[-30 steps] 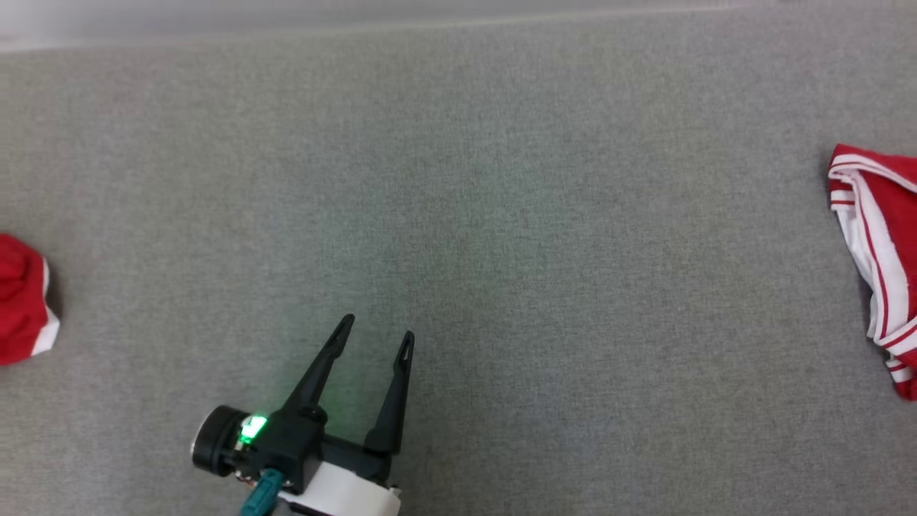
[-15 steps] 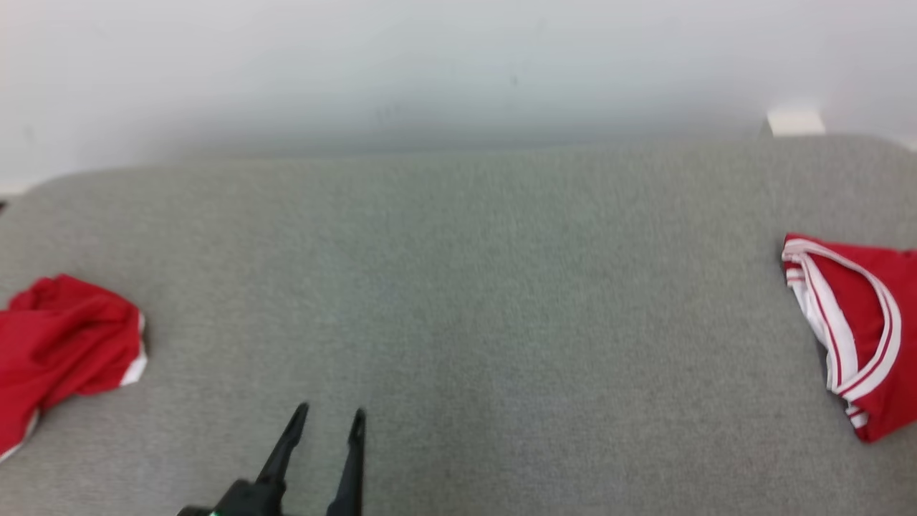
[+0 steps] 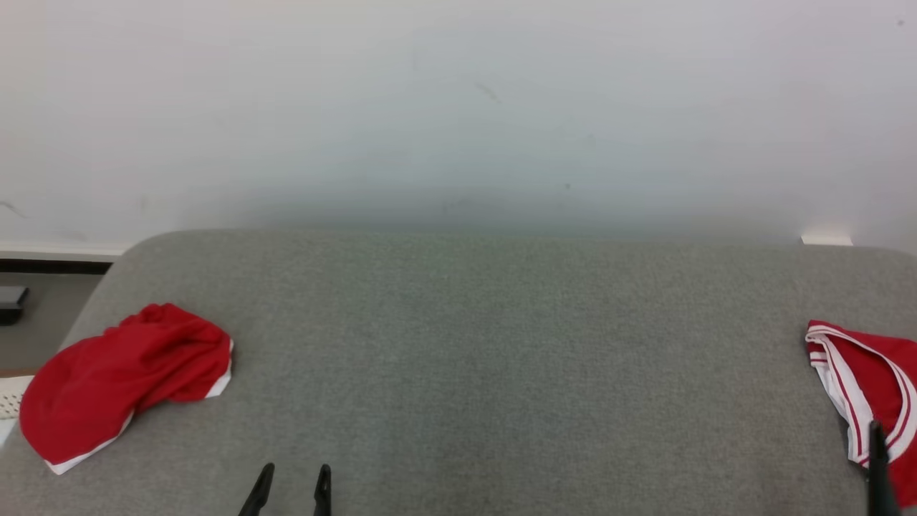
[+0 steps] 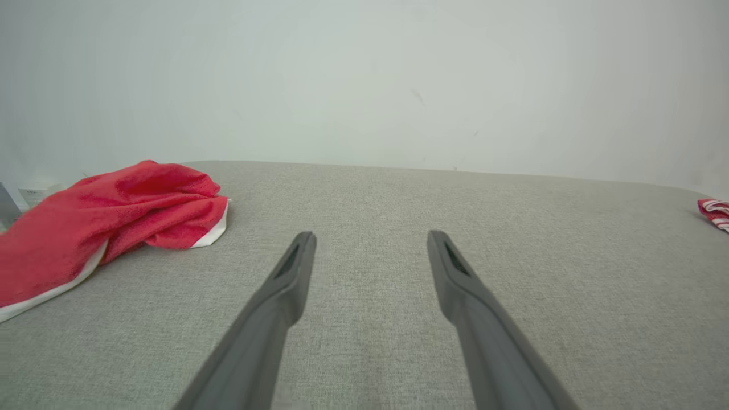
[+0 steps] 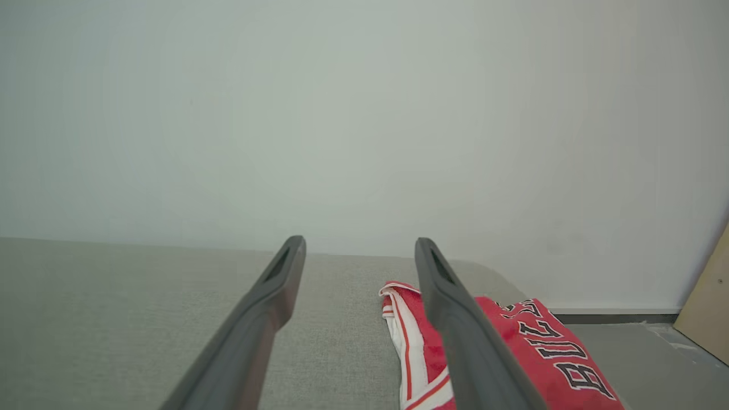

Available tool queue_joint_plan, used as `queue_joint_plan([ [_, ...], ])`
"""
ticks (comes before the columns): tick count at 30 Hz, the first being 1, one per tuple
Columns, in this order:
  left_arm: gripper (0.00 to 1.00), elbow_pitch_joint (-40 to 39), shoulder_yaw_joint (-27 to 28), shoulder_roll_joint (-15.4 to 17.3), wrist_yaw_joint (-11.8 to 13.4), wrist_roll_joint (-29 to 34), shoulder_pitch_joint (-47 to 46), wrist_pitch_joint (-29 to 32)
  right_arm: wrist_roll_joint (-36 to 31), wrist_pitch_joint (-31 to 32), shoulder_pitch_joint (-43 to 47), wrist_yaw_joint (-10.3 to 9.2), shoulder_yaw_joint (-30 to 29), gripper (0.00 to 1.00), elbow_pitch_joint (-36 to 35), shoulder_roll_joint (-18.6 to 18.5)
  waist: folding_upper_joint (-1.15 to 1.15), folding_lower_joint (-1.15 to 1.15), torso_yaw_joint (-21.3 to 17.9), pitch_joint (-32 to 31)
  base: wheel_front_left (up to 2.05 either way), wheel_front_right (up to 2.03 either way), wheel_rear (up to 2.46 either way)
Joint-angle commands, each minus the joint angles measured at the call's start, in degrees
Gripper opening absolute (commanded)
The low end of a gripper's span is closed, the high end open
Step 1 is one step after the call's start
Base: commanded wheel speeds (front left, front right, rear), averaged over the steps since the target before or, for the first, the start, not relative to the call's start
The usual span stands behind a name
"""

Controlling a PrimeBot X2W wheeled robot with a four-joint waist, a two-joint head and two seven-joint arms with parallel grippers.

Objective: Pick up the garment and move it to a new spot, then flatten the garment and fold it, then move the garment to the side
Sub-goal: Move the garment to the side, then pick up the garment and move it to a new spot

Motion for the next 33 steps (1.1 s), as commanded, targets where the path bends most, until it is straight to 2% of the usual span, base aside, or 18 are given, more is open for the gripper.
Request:
queue_joint_plan([
  [1, 1.0, 0.2, 0.3, 0.0, 0.0, -0.3, 0.5, 0.0, -0.7, 0.0, 0.7, -0.13, 0.1, 1.0, -0.4, 0.4, 0.0, 0.02, 0.6, -0.8, 0.0, 0.0, 0.0],
  [6, 1.0, -0.1, 0.7, -0.2, -1.2, -0.4, 1.4, 0.0, -2.1, 0.0, 5.6, -0.13, 2.2, 1.0, -0.2, 4.8, 0.0, 0.02, 0.7, -1.8, 0.0, 0.0, 0.0],
  [24, 1.0, 0.0, 0.8, -0.6, -2.3, -0.3, 1.3, 0.0, -2.3, 0.0, 5.9, -0.13, 3.3, 1.0, 1.9, 6.2, 0.0, 0.02, 0.0, -1.9, 0.0, 0.0, 0.0],
  [29, 1.0, 0.0, 0.8, -0.6, -2.4, 0.1, 0.9, 0.0, 0.2, 0.0, 6.4, -0.13, 4.1, 1.0, 2.0, 6.2, 0.0, 0.02, 2.3, -1.8, 0.0, 0.0, 0.0],
  [33, 1.0, 0.0, 0.7, -0.6, -2.4, 0.5, 0.6, 0.0, 1.6, 0.0, 6.7, -0.13, 5.9, 1.0, 2.2, 6.2, 0.0, 0.02, 7.0, -1.8, 0.0, 0.0, 0.0],
])
